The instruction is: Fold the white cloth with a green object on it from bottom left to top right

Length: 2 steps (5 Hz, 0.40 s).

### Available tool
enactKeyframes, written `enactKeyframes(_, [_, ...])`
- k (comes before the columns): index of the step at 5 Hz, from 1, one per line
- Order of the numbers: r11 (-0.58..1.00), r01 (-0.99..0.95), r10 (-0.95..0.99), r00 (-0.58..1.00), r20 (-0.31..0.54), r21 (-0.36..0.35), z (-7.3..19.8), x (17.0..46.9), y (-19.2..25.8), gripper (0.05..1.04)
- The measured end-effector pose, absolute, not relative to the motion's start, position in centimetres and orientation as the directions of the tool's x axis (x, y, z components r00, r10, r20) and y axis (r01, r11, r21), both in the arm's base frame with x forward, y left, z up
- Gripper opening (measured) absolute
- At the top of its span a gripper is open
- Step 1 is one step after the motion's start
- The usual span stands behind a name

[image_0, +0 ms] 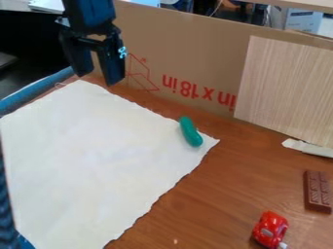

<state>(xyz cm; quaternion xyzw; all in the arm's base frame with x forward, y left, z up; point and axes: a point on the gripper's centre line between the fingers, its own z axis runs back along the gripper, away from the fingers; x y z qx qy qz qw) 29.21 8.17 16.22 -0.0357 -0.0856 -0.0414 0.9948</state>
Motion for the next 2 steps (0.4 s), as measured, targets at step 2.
enactKeyframes(2, [0.994,0.014,-0.001,0.993,0.117,-0.107,14.6,30.0,9.5,1.0])
